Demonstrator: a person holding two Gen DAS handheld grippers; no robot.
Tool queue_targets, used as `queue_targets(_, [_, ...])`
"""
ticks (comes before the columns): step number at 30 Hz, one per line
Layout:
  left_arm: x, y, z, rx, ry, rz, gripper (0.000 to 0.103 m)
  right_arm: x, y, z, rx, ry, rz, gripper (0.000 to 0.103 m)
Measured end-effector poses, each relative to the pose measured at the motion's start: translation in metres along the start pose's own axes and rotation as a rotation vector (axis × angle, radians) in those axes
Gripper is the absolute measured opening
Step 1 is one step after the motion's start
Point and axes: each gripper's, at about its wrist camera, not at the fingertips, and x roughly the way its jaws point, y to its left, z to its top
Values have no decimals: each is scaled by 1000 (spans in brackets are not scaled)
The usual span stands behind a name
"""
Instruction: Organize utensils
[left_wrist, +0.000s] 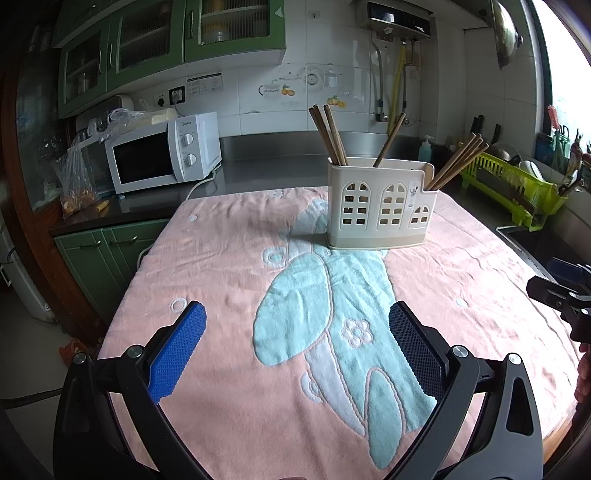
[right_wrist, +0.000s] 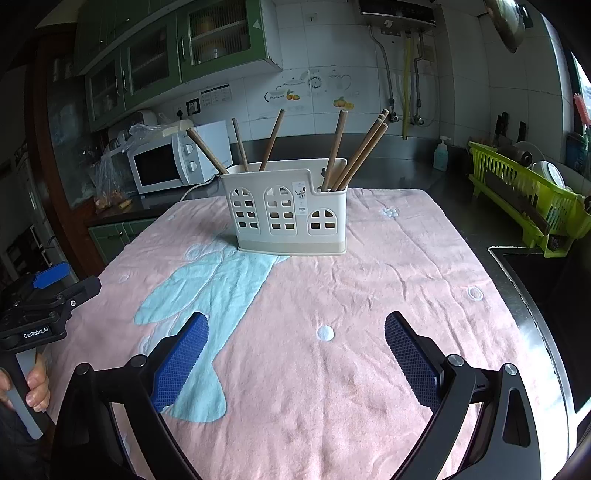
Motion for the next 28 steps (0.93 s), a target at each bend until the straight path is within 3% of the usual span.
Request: queue_targets(28, [4, -4, -2, 12, 7, 0, 98, 3, 0, -3, 2, 8, 3, 93])
